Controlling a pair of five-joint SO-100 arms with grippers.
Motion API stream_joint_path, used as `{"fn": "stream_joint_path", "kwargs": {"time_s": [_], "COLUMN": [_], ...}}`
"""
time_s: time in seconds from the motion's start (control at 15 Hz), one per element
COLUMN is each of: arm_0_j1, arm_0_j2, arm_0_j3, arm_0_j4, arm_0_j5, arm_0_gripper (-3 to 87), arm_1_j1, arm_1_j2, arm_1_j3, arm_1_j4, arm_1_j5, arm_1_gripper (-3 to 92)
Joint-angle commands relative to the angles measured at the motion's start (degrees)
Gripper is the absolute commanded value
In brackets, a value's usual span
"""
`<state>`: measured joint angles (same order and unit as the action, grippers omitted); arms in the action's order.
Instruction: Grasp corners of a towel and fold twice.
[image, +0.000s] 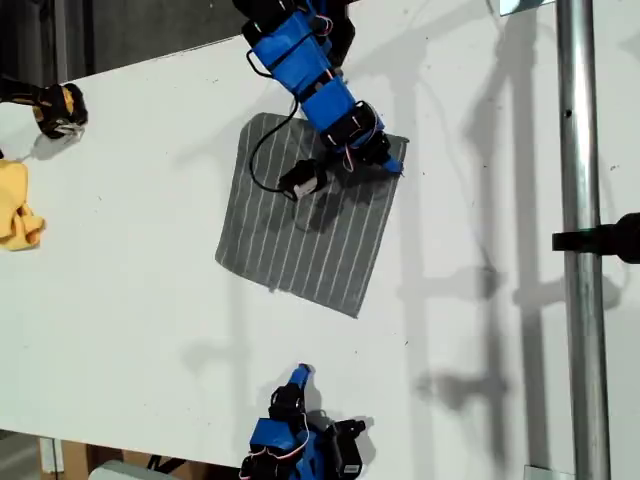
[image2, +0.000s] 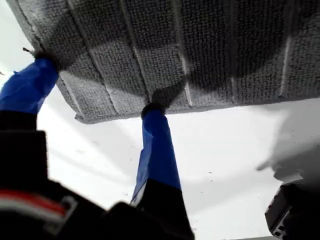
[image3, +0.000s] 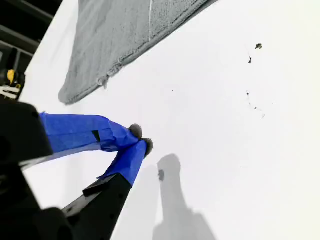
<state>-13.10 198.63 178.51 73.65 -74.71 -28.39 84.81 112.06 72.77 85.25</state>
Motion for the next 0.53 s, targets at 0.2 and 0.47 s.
{"fn": "stream_joint_path", "kwargs": {"time_s": [0.2, 0.47], "arm_0_j1": [0.09, 0.18], "arm_0_j2": [0.26, 0.26], "arm_0_j3": [0.26, 0.26], "arm_0_j4": [0.09, 0.09], "arm_0_j5": [-0.09, -0.09], "arm_0_gripper": [-2.4, -2.4], "arm_1_j1": [0.00, -0.53], "arm_1_j2": [-2.90, -4.75], "arm_1_j3": [0.00, 0.00], "arm_1_j4": [-3.16, -6.59], "arm_1_j5": [0.44, -0.18], "arm_1_gripper": [30.6, 11.8]}}
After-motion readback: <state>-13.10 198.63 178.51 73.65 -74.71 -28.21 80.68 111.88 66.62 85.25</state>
